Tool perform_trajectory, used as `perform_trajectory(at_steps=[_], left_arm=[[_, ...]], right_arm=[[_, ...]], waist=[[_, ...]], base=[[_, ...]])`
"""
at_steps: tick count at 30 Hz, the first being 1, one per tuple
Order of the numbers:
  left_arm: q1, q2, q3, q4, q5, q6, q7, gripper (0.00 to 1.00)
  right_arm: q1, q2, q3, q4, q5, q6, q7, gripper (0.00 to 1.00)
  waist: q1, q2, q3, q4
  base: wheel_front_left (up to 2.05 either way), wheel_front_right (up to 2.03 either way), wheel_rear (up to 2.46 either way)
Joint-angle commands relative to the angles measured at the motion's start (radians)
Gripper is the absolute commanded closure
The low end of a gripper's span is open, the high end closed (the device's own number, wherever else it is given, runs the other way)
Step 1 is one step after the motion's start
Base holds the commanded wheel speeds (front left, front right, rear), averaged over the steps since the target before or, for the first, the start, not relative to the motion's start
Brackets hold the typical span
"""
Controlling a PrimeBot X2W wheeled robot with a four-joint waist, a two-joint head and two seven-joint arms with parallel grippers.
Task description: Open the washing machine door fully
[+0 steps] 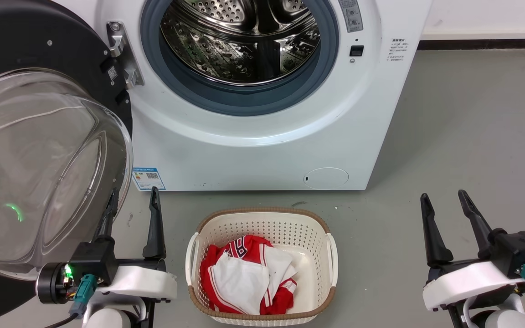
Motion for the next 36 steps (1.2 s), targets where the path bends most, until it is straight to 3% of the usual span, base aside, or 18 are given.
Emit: perform_trajectory(at_steps=[1, 9, 10, 36], left_arm=[[0.0, -0.001, 0.002, 0.002, 0.003, -0.003, -0.002, 0.0], [0.003, -0.006, 0.01, 0.003, 0.001, -0.009, -0.002, 0.0], [0.001, -0.006, 0.009, 0.007, 0.0, -0.008, 0.0, 1.0], [-0.005, -0.009, 0.043, 0.063, -0.446, -0.044, 0.113, 1.0]], right_arm=[[0.012, 0.001, 0.003, 0.001, 0.008, -0.001, -0.005, 0.0], [0.012, 0.001, 0.012, 0.005, 0.018, -0.001, -0.008, 0.0], [0.002, 0.0, 0.01, 0.009, 0.013, 0.0, -0.004, 1.0], [-0.018, -0.022, 0.006, 0.079, 0.478, 0.0, 0.046, 1.0]], waist=[[0.0, 0.0, 0.0, 0.0], [0.0, 0.0, 0.0, -0.001], [0.0, 0.0, -0.001, -0.001], [0.0, 0.0, -0.009, 0.001]], base=[[0.0, 0.0, 0.0], [0.0, 0.0, 0.0], [0.0, 0.0, 0.0], [0.0, 0.0, 0.0]])
